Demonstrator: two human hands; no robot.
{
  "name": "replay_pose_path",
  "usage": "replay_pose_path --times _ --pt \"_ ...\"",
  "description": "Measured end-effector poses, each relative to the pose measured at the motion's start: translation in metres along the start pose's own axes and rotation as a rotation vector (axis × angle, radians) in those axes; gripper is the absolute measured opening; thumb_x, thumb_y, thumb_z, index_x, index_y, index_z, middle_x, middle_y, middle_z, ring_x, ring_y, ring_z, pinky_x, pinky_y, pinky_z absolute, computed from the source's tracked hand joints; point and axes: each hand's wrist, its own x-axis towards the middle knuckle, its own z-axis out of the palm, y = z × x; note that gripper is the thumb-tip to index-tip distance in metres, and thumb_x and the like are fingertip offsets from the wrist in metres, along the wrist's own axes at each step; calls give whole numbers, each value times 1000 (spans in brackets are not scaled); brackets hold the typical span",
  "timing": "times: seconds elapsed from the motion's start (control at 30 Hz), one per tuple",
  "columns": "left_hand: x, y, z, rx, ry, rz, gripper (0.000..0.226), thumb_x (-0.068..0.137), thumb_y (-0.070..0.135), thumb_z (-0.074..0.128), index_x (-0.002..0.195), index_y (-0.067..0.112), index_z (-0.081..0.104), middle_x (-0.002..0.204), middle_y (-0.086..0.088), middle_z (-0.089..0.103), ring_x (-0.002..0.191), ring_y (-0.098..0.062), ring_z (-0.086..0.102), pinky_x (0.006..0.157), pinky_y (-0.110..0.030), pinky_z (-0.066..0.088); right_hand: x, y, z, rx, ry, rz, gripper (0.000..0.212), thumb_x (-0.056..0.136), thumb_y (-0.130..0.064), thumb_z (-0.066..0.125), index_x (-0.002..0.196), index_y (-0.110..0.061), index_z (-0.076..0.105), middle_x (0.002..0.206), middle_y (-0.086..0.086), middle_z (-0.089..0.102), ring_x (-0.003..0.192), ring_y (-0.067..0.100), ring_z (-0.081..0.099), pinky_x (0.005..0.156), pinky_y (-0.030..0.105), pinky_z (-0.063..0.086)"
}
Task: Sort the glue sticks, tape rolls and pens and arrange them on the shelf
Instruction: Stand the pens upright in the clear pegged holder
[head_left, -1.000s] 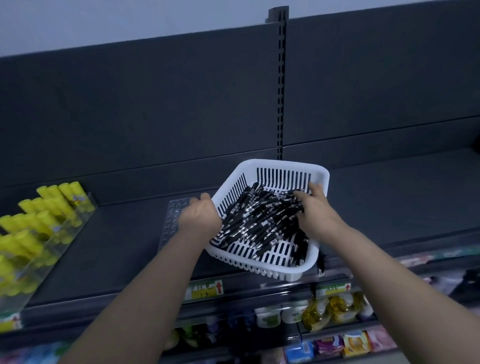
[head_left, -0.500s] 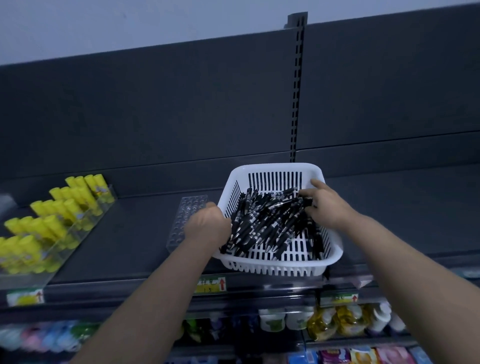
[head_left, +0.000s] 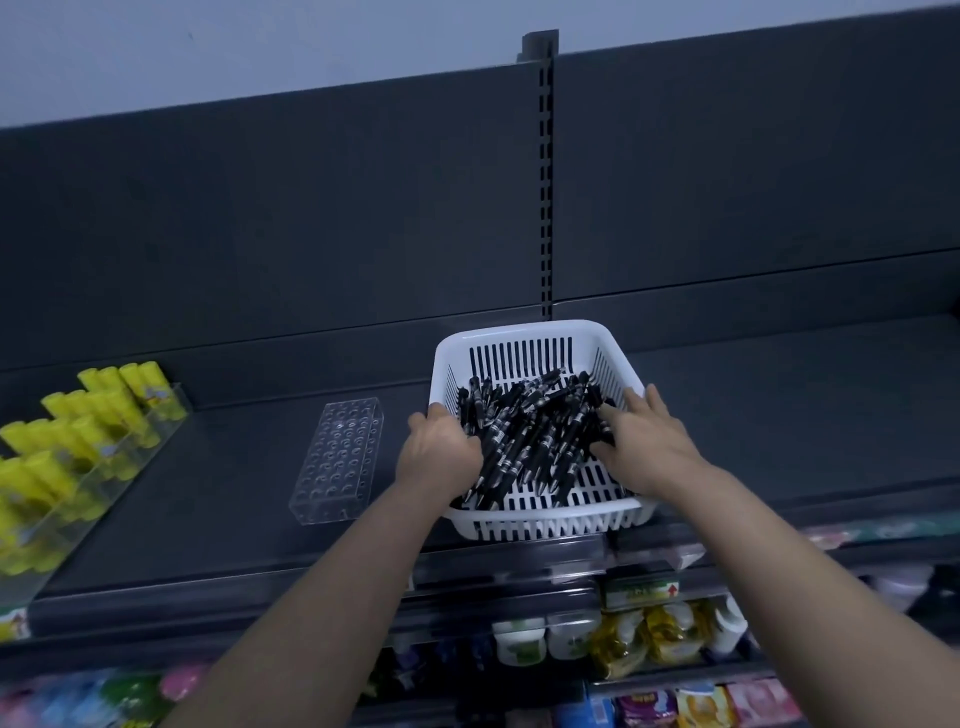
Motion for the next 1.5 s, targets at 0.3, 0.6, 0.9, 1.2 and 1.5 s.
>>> replay_pose_path --times 0.3,0.6,0.9,1.2,1.5 --pt "7 -16 -15 -22 5 59 41 98 29 46 134 9 42 126 -10 53 108 -26 55 78 -34 43 6 -27 -9 -35 78 -76 44 94 -23 49 138 -20 45 150 7 32 145 28 16 115 53 18" --pt "32 -104 -49 14 144 28 39 96 12 41 131 25 55 124 -4 62 112 -25 55 79 -32 45 11 -124 8 -1 186 -307 41 92 -13 48 131 -26 54 126 1 60 115 24 56 90 38 49" --pt "79 -186 -54 76 -136 287 54 97 26 51 148 30 33 159 -6 20 144 -25 18 114 -39 24 42 -232 35 12 247 -306 32 90 -14 47 118 -22 60 121 3 61 113 28 55 85 37 47" --pt "99 -201 -38 0 -220 409 50 100 37 43 147 28 35 157 -9 18 140 -27 22 113 -37 25 47 -246 50 50 228 -173 36 91 -15 47 123 -27 60 120 2 62 110 25 58 82 35 51" --pt "110 -153 -68 -67 -36 459 32 95 30 53 126 22 60 127 -2 59 120 -22 50 100 -37 43 44 -211 37 87 336 -142 35 92 -15 46 121 -28 62 118 1 64 111 26 57 84 38 51"
